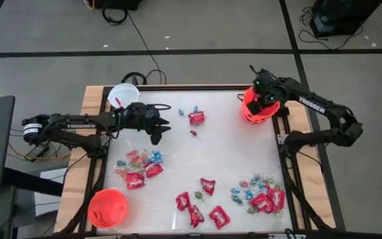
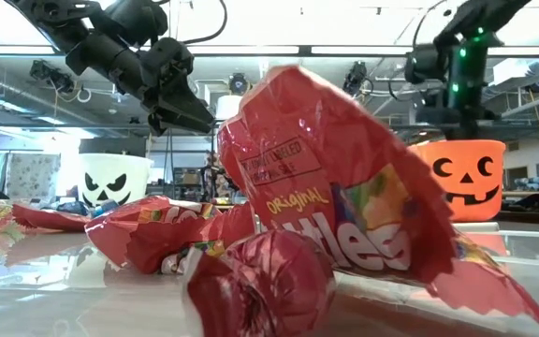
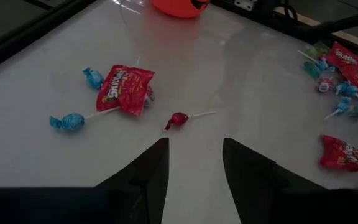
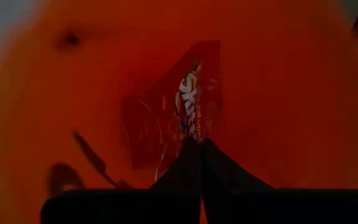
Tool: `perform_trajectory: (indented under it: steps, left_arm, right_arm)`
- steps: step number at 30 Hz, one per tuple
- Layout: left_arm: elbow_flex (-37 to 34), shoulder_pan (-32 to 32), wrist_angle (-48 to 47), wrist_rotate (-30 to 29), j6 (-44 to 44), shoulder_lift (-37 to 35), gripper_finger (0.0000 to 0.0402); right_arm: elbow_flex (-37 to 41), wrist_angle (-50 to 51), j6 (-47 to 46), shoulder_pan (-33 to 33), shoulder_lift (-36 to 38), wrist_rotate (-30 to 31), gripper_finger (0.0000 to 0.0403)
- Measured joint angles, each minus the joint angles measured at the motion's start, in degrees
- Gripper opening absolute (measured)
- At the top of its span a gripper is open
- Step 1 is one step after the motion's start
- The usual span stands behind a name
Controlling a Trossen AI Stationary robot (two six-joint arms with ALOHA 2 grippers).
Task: Sort candy by brand, put in halloween buckets
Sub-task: Put the red candy into the top orange bucket
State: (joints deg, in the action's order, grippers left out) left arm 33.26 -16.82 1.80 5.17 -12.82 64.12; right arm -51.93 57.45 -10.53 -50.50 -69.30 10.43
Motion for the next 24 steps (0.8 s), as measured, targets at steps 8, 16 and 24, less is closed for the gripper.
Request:
perform_trajectory:
  steps: [8,16,24]
  left_arm:
    - [0.0,0.0,0.0,-0.6,-0.7,0.0,0.0156]
    - [0.0,0.0,0.0,-0.6,-0.9,0.0,0.0156]
    - [0.0,0.0,0.0,-0.6,-1.1,0.0,0.0156]
  right_arm:
    - [2.0,-4.1,0.1,-2.1,0.0,-2.9,0.0111]
    - [-3.7,-6.9,2.4,0.0,2.0,-9.9,0.0196]
    - [-4.3,-23.1,6.5,12.2,-1.2,-19.1,0.0199]
